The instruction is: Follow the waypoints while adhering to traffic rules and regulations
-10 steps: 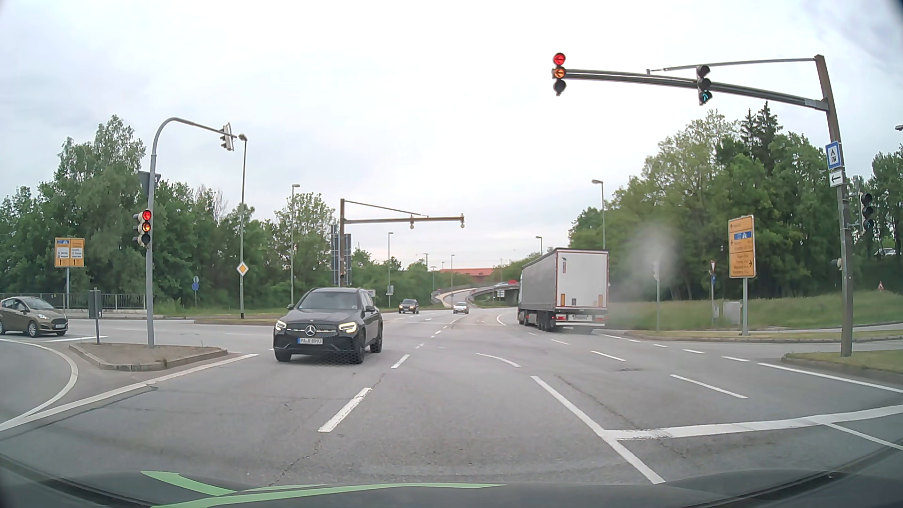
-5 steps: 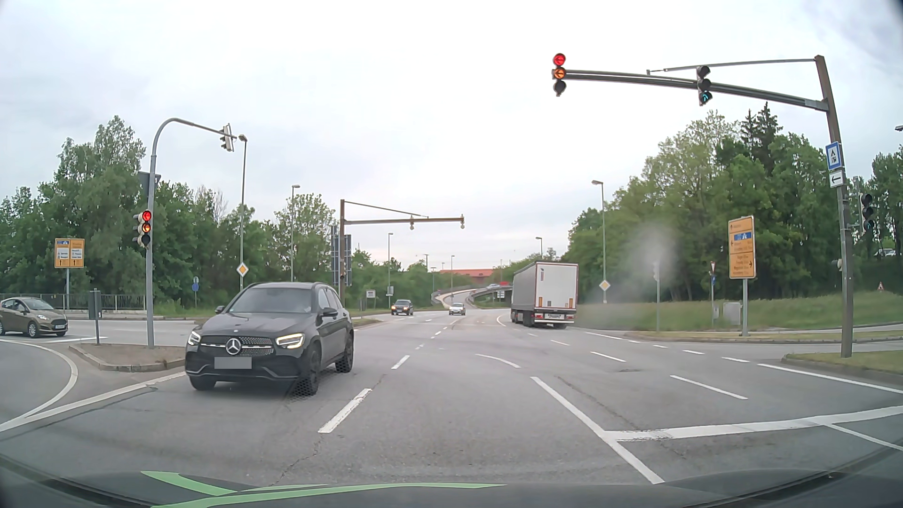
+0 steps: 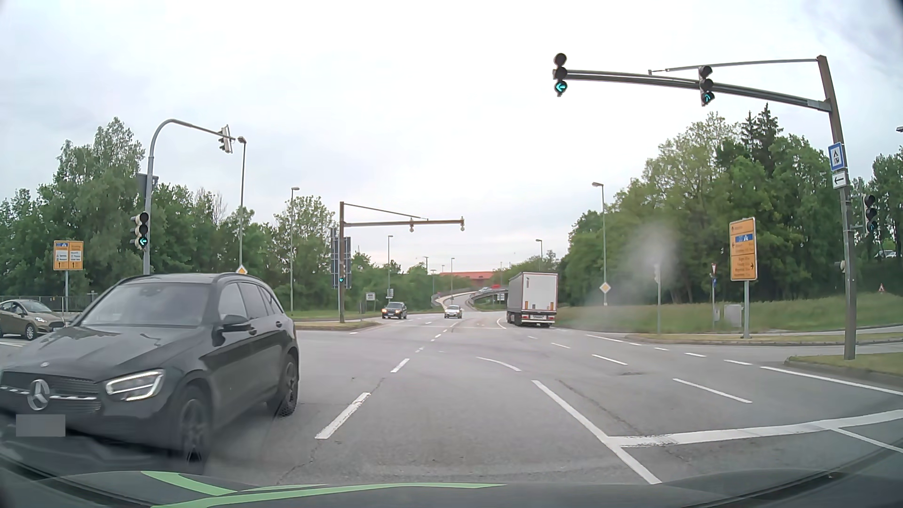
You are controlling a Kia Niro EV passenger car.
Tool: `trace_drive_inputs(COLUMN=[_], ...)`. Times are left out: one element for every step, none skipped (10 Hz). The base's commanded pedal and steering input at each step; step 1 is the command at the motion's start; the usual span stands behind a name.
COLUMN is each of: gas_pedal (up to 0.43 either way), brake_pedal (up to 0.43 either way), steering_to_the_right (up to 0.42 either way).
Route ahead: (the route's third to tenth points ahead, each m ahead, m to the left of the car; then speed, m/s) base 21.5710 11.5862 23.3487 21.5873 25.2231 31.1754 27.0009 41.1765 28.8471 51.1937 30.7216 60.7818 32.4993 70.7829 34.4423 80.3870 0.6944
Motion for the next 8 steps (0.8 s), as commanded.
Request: trace_drive_inputs(gas_pedal=[0.197, 0.228, 0.248, 0.268, 0.280, 0.280, 0.287, 0.287], brake_pedal=[0.000, 0.000, 0.000, 0.000, 0.000, 0.000, 0.000, 0.000], steering_to_the_right=[0.004, 0.004, 0.004, 0.003, -0.001, -0.008, -0.012, -0.020])
